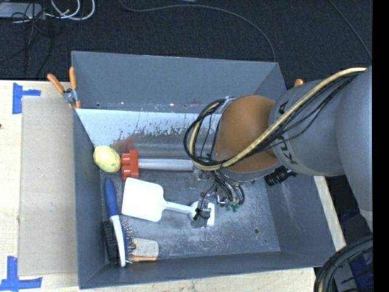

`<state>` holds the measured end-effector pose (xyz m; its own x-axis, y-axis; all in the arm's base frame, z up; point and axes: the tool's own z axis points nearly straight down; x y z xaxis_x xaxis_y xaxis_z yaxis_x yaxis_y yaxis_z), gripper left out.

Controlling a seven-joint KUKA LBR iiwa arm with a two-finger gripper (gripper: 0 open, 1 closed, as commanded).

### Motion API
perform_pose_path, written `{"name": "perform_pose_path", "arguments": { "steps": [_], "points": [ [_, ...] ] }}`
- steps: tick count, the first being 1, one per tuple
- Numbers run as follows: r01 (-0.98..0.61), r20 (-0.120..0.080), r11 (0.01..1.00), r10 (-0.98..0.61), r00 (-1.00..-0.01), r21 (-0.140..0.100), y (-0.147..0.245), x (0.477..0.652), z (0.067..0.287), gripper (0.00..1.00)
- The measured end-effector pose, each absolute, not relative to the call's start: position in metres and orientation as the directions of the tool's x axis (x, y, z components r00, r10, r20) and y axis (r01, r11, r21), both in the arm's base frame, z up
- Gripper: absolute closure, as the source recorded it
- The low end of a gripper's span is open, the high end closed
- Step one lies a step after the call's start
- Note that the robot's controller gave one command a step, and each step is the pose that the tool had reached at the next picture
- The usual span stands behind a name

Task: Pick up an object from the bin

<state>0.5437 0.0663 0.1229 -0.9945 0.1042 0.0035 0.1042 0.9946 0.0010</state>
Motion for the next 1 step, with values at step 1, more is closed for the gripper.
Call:
{"name": "perform_pose_path", "arguments": {
  "steps": [1],
  "points": [
    [0.043, 0.018, 0.999, 0.043, -0.999, -0.001, 0.0654, 0.5326, 0.0662, 0.0]
  ]
}}
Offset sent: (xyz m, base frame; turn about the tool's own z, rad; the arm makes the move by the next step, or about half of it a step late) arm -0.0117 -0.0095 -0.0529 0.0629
